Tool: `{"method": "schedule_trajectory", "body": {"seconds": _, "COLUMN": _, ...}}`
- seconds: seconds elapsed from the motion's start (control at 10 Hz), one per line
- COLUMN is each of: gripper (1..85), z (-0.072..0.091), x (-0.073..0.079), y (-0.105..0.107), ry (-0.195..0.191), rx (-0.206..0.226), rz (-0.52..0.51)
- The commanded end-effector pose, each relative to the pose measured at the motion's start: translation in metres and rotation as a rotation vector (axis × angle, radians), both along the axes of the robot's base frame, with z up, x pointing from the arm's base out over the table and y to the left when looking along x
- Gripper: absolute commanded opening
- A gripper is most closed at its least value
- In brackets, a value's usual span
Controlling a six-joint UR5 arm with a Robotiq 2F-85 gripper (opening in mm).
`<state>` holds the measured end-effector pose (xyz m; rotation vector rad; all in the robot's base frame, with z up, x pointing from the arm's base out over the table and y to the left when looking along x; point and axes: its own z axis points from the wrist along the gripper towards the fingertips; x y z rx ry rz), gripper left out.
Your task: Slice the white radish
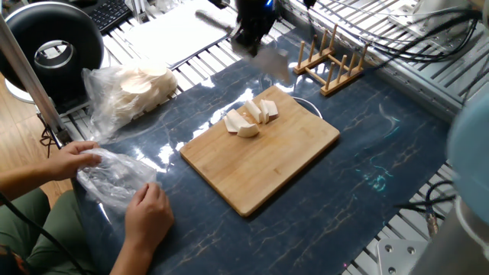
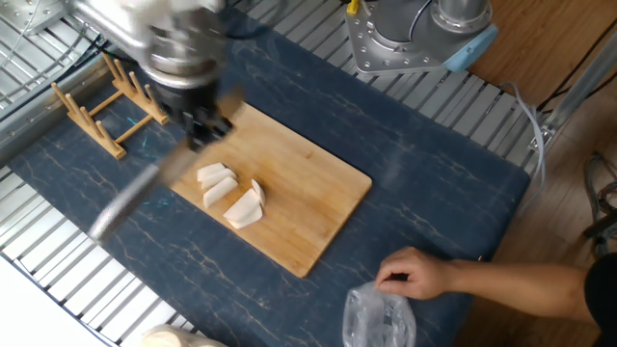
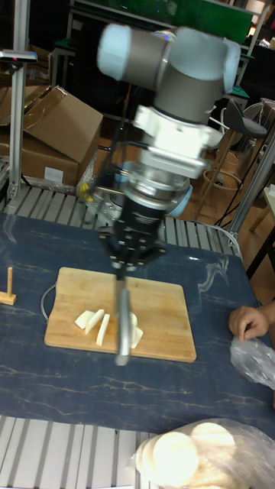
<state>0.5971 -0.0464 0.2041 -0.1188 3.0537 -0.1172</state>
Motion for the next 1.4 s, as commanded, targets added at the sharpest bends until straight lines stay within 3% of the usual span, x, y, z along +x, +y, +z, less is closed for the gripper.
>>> {"method": "schedule_trajectory", "body": {"seconds": 0.0, "gripper": 1.0, "z": 0.013, "x": 0.018, "y": -0.074, "ry": -0.007, "rx": -0.022, "rz": 0.096}}
{"method": "schedule_trajectory", "body": {"seconds": 0.2, "gripper": 1.0, "z": 0.009, "x": 0.021, "y": -0.127, "ry": -0.027, "rx": -0.053, "rz": 0.129}}
{"method": "schedule_trajectory", "body": {"seconds": 0.3, "gripper": 1.0, "z": 0.005, "x": 0.017, "y": -0.143, "ry": -0.034, "rx": -0.062, "rz": 0.145}}
{"method": "schedule_trajectory", "body": {"seconds": 0.4, "gripper": 1.0, "z": 0.003, "x": 0.013, "y": -0.144, "ry": -0.028, "rx": -0.061, "rz": 0.132}}
{"method": "schedule_trajectory", "body": {"seconds": 0.5, "gripper": 1.0, "z": 0.0, "x": -0.01, "y": -0.107, "ry": 0.047, "rx": 0.098, "rz": -0.041}}
{"method": "schedule_trajectory", "body": {"seconds": 0.6, "gripper": 1.0, "z": 0.0, "x": -0.018, "y": -0.102, "ry": 0.079, "rx": 0.125, "rz": -0.167}}
{"method": "schedule_trajectory", "body": {"seconds": 0.8, "gripper": 1.0, "z": -0.001, "x": -0.02, "y": -0.112, "ry": 0.075, "rx": 0.091, "rz": -0.336}}
{"method": "schedule_trajectory", "body": {"seconds": 0.9, "gripper": 1.0, "z": 0.0, "x": -0.013, "y": -0.127, "ry": 0.041, "rx": 0.035, "rz": -0.276}}
{"method": "schedule_trajectory", "body": {"seconds": 1.0, "gripper": 1.0, "z": -0.002, "x": -0.008, "y": -0.138, "ry": 0.029, "rx": 0.034, "rz": -0.213}}
{"method": "schedule_trajectory", "body": {"seconds": 1.1, "gripper": 1.0, "z": -0.007, "x": -0.009, "y": -0.161, "ry": 0.028, "rx": 0.034, "rz": -0.186}}
{"method": "schedule_trajectory", "body": {"seconds": 1.3, "gripper": 1.0, "z": -0.014, "x": -0.013, "y": -0.182, "ry": 0.017, "rx": 0.031, "rz": -0.188}}
